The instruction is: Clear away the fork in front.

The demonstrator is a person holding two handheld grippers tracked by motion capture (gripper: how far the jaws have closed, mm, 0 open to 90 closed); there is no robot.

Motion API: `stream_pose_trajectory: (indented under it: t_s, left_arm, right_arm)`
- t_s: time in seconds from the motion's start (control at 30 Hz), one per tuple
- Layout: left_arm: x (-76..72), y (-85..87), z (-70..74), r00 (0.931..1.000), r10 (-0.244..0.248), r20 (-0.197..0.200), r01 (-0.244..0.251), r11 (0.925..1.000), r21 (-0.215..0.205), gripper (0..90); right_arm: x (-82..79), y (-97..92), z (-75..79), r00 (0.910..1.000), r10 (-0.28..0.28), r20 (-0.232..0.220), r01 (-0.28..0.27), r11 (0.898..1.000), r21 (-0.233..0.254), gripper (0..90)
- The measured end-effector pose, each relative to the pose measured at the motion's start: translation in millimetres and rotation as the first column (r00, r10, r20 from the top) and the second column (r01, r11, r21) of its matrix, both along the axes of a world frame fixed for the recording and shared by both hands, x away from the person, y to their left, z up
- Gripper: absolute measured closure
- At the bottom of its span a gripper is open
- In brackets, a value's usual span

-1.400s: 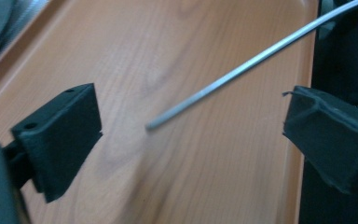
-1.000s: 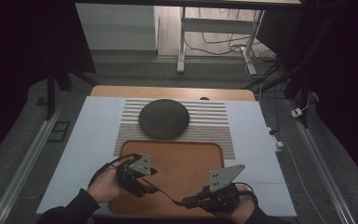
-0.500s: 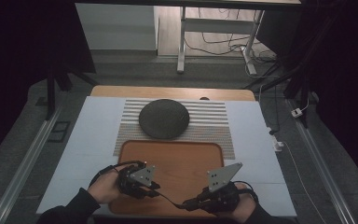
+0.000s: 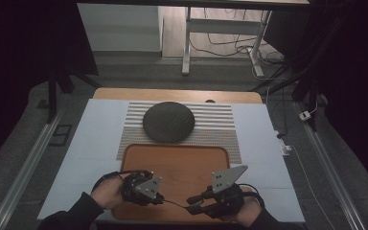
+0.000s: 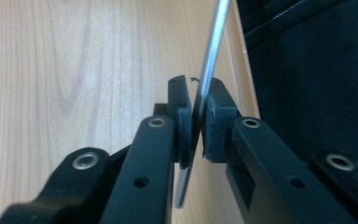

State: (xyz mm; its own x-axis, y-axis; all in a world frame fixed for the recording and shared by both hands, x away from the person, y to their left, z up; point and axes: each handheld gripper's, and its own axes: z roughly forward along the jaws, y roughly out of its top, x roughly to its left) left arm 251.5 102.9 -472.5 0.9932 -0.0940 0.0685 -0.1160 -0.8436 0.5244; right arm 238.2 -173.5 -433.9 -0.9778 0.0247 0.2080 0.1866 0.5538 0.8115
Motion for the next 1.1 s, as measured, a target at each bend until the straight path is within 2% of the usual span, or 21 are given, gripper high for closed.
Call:
stream_pose_trajectory:
  t_s: [0.03,0.1,0.2,0.23,0.27,0.37,0.4,0.43,0.53,0.67,0.73,0.77,0.83,0.93,1.1]
  left_arm:
    - [-0.4,0.0,0.7,1.0,-0.003,-0.007,0.003,1.0,-0.006,83.5]
    - [-1.3,-0.5,1.8,0.9999,-0.006,-0.014,0.006,0.9999,-0.015,84.9]
    - [-0.7,-0.4,3.7,0.9989,0.022,-0.041,-0.024,0.9988,-0.044,85.4]
    - [0.1,0.3,4.7,0.9985,0.031,-0.046,-0.033,0.9984,-0.047,85.5]
    - [0.9,1.1,5.4,0.9977,0.04,-0.055,-0.043,0.9977,-0.052,85.5]
    - [2.7,2.5,5.8,0.9934,0.07,-0.091,-0.077,0.9945,-0.071,85.5]
    - [2.9,2.7,5.6,0.9918,0.083,-0.097,-0.091,0.9931,-0.074,85.5]
    - [3.1,3.1,5.4,0.9908,0.094,-0.098,-0.101,0.992,-0.075,85.5]
    - [3.8,5.4,5.3,0.9869,0.124,-0.103,-0.132,0.9884,-0.076,85.5]
    - [4.0,12.2,6.7,0.9823,0.151,-0.111,-0.162,0.9826,-0.092,85.5]
    - [3.1,15.0,7.8,0.9768,0.176,-0.122,-0.188,0.9774,-0.096,85.5]
    - [2.7,15.8,8.1,0.9704,0.199,-0.136,-0.213,0.9723,-0.096,85.5]
    - [3.1,17.6,8.4,0.9586,0.231,-0.166,-0.248,0.9645,-0.09,85.5]
    - [3.5,19.8,8.0,0.9473,0.263,-0.183,-0.28,0.957,-0.075,85.5]
    - [3.0,22.5,7.0,0.9232,0.327,-0.202,-0.345,0.9368,-0.059,85.5]
  right_arm:
    - [0.0,0.0,0.0,1.0,0.0,0.0,0.0,1.0,0.0,65.7]
    - [1.9,-1.0,0.3,0.9994,-0.034,0.007,0.034,0.999,0.002,61.2]
    - [4.1,-2.0,0.4,0.9977,-0.065,0.015,0.065,0.998,0.005,56.2]
    - [4.5,-1.6,0.8,0.9944,-0.101,0.033,0.101,0.995,0.0,51.9]
    - [4.5,-1.6,0.8,0.9944,-0.101,0.033,0.101,0.995,0.0,51.9]
    - [5.8,-2.1,1.3,0.9889,-0.142,0.044,0.142,0.99,-0.004,45.1]
    - [7.0,-2.4,1.2,0.9814,-0.183,0.056,0.185,0.983,-0.019,38.5]
    - [7.0,-2.4,1.2,0.9814,-0.183,0.056,0.185,0.983,-0.019,38.5]
    - [8.1,-4.3,-0.1,0.97,-0.234,0.067,0.237,0.971,-0.037,30.3]
    - [9.0,-7.6,-1.8,0.9458,-0.306,0.11,0.313,0.948,-0.061,19.6]
    - [10.2,-9.9,-2.6,0.9298,-0.346,0.126,0.356,0.932,-0.071,16.1]
    - [11.0,-11.4,-2.9,0.9241,-0.359,0.131,0.371,0.925,-0.078,14.6]
    - [12.4,-14.4,-4.2,0.9145,-0.383,0.131,0.395,0.915,-0.083,11.8]
    - [13.5,-18.6,-5.3,0.9013,-0.409,0.144,0.423,0.902,-0.09,9.3]
    - [12.8,-26.3,-5.6,0.8766,-0.449,0.173,0.469,0.878,-0.096,7.5]
